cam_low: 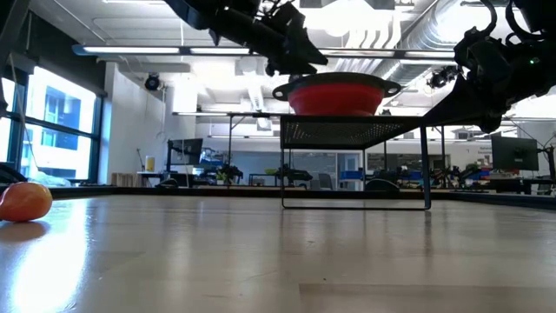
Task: Pick & Place Fruit
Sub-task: Put the orange pear into the red strainer bowl on the shelf
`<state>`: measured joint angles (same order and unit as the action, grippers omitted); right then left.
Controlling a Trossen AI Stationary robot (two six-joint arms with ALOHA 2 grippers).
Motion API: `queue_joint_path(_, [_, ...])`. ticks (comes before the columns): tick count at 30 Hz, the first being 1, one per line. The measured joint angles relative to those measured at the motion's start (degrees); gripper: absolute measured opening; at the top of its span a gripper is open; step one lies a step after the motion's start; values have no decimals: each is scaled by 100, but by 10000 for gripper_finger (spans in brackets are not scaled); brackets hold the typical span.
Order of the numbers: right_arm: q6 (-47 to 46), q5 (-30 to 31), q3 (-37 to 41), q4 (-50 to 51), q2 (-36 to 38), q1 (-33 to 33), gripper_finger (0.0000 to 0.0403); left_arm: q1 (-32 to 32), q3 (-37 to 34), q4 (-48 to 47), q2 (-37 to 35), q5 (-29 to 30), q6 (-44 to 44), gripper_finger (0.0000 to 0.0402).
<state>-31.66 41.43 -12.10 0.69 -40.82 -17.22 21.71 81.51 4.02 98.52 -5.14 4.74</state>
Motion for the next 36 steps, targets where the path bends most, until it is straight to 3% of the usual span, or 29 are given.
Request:
queue_joint_path(4, [0,2,0,2,0,1,2,0,1,-59,-97,2,127,245])
queue_joint_path(15, [-2,7,0,2,0,-1,2,0,-1,-163,-174,-201,382,121])
queue_joint_path(21, [-2,4,0,13,0,1,2,2,-62,-583,-563,-1212,455,73])
queue_joint_path(28, [-2,4,0,26,0,-2,2,7,-936,-376,-1332,-1445,553,8])
queue_joint_path(36, [-4,3,0,20,0,-1,2,-4,-2323,55,-2559,-1435,354,6])
